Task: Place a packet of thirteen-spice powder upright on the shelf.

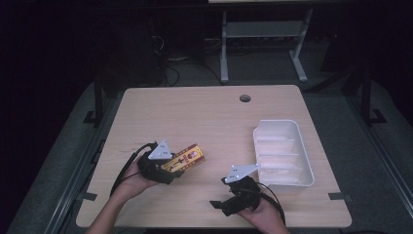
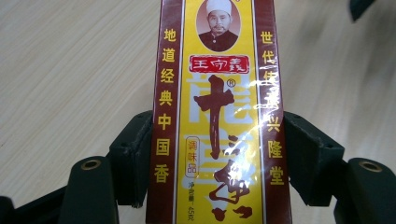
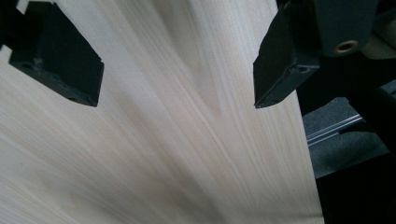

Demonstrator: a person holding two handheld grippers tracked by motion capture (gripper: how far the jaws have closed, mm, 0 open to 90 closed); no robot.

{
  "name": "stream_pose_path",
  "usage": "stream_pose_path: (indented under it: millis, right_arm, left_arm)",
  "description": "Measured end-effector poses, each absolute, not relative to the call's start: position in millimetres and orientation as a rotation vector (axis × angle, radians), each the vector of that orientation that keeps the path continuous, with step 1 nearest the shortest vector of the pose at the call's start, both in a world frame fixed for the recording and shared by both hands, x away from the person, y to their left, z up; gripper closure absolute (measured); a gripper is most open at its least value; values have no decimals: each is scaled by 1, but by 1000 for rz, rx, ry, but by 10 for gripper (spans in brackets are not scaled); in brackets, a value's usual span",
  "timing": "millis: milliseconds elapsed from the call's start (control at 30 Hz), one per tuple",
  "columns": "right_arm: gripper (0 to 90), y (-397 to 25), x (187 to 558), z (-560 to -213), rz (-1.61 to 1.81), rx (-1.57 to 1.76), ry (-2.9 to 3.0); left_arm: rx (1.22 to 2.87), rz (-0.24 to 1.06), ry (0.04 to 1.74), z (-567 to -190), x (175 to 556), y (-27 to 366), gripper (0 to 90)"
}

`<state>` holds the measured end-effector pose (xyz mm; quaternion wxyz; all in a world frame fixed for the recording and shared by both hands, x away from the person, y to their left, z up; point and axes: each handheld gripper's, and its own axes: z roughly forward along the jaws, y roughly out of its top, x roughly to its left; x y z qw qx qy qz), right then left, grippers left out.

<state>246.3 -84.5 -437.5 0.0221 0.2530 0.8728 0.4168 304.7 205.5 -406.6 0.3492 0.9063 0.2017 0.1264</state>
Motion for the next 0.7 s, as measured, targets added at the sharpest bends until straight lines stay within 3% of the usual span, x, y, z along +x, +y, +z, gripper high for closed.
stream_pose_path:
  millis: [700]
  right_arm:
    - [159,-83,249,-433,1313,801,2726]
  left_arm:
    - [2294,343,493,-414,269,208,324]
